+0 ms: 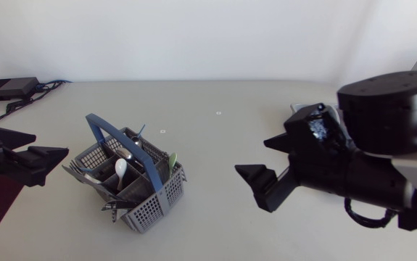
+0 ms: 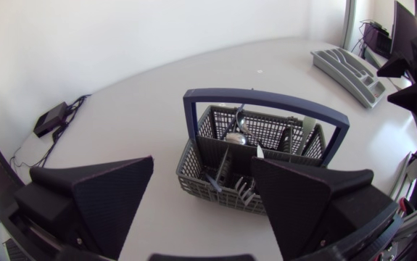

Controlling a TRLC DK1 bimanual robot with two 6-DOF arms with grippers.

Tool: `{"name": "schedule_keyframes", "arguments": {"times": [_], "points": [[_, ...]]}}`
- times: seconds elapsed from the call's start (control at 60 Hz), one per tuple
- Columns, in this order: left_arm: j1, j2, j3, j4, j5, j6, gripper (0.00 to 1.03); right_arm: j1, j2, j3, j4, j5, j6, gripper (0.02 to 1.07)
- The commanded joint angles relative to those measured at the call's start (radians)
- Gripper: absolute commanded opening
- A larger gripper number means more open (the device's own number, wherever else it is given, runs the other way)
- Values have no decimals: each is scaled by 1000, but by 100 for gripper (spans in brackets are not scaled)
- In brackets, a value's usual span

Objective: Sort the cutlery from the basket into the organizer compartments.

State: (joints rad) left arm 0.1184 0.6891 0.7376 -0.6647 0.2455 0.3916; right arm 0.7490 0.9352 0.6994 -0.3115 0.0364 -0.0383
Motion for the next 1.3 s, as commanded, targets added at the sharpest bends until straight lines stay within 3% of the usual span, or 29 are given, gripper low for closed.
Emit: {"name": "schedule_keyframes", "arguments": {"times": [0.0,0.1,0.2,0.683,0.917,1.117,1.283], "points": [[76,52,59,-15,84,55,94,9,96,71,-31,-47,-23,103],[196,102,78,-32,238,119,94,12,189,143,-83,-165,-29,103],[250,158,82,-47,311,187,94,90,248,196,-66,-173,-52,103],[268,168,63,-47,336,224,94,237,576,408,3,-135,-54,92],[271,168,59,-42,336,231,94,259,675,454,65,-128,-52,69],[271,176,51,-33,336,234,94,259,717,456,98,-142,-86,34],[265,185,37,-18,336,234,94,214,720,440,103,-208,-156,24]]}}
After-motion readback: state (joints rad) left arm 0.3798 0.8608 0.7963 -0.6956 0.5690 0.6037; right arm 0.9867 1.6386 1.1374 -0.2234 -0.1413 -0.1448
